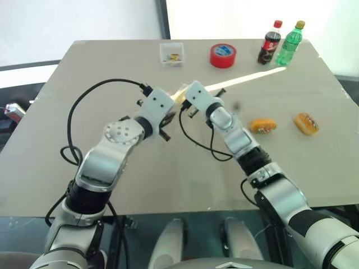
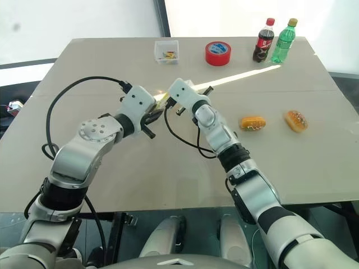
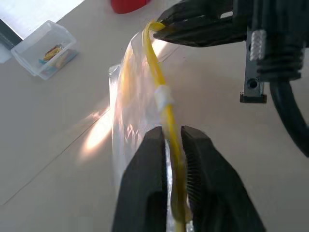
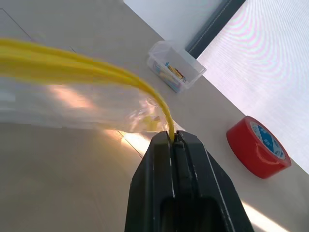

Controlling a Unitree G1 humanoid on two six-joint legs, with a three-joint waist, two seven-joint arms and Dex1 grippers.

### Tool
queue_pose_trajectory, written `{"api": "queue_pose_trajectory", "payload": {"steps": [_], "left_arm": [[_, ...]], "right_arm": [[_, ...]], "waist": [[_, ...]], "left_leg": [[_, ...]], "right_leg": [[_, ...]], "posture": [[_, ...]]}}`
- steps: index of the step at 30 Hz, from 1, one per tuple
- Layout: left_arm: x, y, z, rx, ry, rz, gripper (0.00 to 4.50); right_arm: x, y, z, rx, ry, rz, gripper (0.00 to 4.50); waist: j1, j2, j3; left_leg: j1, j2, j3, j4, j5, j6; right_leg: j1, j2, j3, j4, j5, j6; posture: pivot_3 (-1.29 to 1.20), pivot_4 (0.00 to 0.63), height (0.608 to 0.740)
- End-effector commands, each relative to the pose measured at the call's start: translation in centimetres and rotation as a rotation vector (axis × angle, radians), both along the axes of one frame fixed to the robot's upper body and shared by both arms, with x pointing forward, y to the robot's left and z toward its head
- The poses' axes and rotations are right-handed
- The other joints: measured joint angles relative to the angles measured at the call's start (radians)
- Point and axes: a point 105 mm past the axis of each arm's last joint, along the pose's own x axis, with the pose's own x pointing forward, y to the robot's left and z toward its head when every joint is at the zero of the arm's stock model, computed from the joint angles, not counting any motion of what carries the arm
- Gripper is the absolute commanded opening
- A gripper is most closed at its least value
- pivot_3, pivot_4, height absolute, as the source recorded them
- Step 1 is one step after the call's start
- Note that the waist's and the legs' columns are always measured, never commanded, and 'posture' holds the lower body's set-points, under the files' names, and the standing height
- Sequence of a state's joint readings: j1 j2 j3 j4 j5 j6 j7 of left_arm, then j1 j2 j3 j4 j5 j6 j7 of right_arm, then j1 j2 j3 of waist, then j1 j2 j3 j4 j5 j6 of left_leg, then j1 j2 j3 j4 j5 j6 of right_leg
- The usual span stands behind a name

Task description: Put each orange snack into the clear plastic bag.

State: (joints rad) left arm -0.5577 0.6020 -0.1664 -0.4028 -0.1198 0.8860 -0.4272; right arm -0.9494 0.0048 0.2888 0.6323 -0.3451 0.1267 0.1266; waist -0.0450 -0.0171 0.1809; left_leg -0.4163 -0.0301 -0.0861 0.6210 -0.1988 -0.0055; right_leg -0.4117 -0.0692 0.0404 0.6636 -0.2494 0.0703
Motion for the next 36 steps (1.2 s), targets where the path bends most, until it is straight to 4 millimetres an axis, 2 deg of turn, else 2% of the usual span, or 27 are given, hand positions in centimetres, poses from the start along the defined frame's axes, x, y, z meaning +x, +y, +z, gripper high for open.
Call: {"api": "queue_pose_trajectory", "payload": {"steps": [1, 7, 10, 15, 20, 24, 26, 28, 29, 30, 32, 36], "left_arm": [[0.0, 0.1, 1.5, -0.003, -0.064, 0.009, 0.04], [0.1, 0.5, 0.9, 0.03, -0.054, 0.021, 0.04], [0.2, 0.9, 0.7, 0.046, -0.059, 0.035, 0.0], [-0.2, 0.9, 0.7, 0.04, -0.09, -0.026, 0.0], [-0.3, 2.3, 0.2, 0.045, -0.161, -0.073, 0.0], [-0.4, 2.3, -0.4, -0.066, -0.14, -0.13, 0.0], [-0.6, 2.1, -0.8, -0.12, -0.109, -0.161, 0.0], [-0.8, 1.9, -1.1, -0.146, -0.091, -0.191, 0.0], [-0.8, 1.8, -1.1, -0.158, -0.086, -0.202, 0.0], [-0.9, 1.8, -1.2, -0.165, -0.082, -0.212, 0.0], [-1.0, 1.7, -1.3, -0.163, -0.073, -0.23, 0.0], [-0.9, 1.7, -1.5, -0.155, -0.073, -0.238, 0.0]], "right_arm": [[-0.5, 0.5, 1.3, 0.013, -0.048, 0.032, 0.0], [-0.9, 0.5, 1.1, 0.062, 0.027, 0.093, 0.0], [-1.5, 0.1, 1.2, 0.083, 0.045, 0.127, 0.9], [-3.0, -2.0, 1.8, 0.112, 0.066, 0.184, 3.15], [-5.0, -5.1, 2.9, 0.165, 0.131, 0.221, 3.15], [-6.4, -5.2, 3.0, 0.315, 0.262, 0.255, 3.15], [-6.8, -5.1, 2.8, 0.368, 0.31, 0.257, 2.65], [-7.1, -4.9, 2.7, 0.359, 0.317, 0.26, 1.89], [-7.2, -4.8, 2.6, 0.352, 0.319, 0.262, 1.39], [-7.2, -4.7, 2.5, 0.348, 0.321, 0.262, 0.71], [-7.1, -4.6, 2.5, 0.352, 0.326, 0.257, 0.04], [-7.0, -4.5, 2.5, 0.371, 0.34, 0.255, 0.04]], "waist": [[-0.001, 0.0, 0.0], [0.0, 0.0, 0.0], [-0.001, 0.0, 0.0], [0.003, 0.0, 0.0], [0.003, 0.0, 0.0], [0.002, 0.0, 0.0], [0.002, 0.0, 0.0], [0.003, 0.0, 0.0], [0.004, 0.0, 0.0], [0.005, 0.0, 0.0], [0.005, 0.0, 0.0], [0.004, 0.0, 0.0]], "left_leg": [[0.0, 0.0, 0.0, 0.0, 0.0, 0.0], [0.0, 0.0, 0.0, 0.0, 0.0, 0.0], [0.0, 0.0, 0.0, 0.0, 0.0, 0.0], [0.0, 0.0, 0.0, 0.001, 0.0, 0.001], [0.0, 0.0, 0.0, 0.001, -0.002, 0.003], [0.0, 0.0, 0.0, 0.002, -0.003, 0.005], [0.0, 0.001, 0.0, 0.003, -0.003, 0.005], [0.0, 0.001, 0.0, 0.003, -0.003, 0.005], [0.0, 0.0, 0.0, 0.004, -0.003, 0.005], [0.0, 0.0, 0.0, 0.006, -0.003, 0.005], [0.0, 0.0, 0.0, 0.007, -0.003, 0.005], [0.0, 0.0, 0.0, 0.008, -0.003, 0.005]], "right_leg": [[0.0, 0.0, 0.0, 0.0, 0.0, 0.0], [0.0, 0.0, 0.0, 0.0, 0.0, 0.0], [0.0, 0.0, 0.0, 0.0, 0.0, 0.0], [0.0, 0.0, 0.0, 0.0, 0.0, 0.0], [0.0, 0.0, 0.0, 0.001, 0.0, 0.0], [0.0, 0.0, 0.0, 0.002, 0.0, 0.0], [0.0, 0.0, 0.0, 0.003, 0.0, 0.0], [0.0, 0.0, 0.0, 0.003, 0.0, 0.0], [0.0, 0.0, 0.0, 0.003, 0.0, 0.0], [0.001, 0.0, 0.0, 0.003, 0.0, 0.0], [0.002, 0.0, 0.0, 0.003, 0.0, 0.0], [0.001, 0.0, 0.0, 0.006, 0.0, 0.0]], "posture": [[0.0, 0.15, 0.74], [0.0, 0.15, 0.74], [0.0, 0.15, 0.74], [0.0, 0.15, 0.74], [0.0, 0.15, 0.74], [0.0, 0.15, 0.74], [0.0, 0.15, 0.74], [0.0, 0.15, 0.74], [0.0, 0.15, 0.74], [0.0, 0.15, 0.74], [0.0, 0.15, 0.74], [0.0, 0.15, 0.74]]}}
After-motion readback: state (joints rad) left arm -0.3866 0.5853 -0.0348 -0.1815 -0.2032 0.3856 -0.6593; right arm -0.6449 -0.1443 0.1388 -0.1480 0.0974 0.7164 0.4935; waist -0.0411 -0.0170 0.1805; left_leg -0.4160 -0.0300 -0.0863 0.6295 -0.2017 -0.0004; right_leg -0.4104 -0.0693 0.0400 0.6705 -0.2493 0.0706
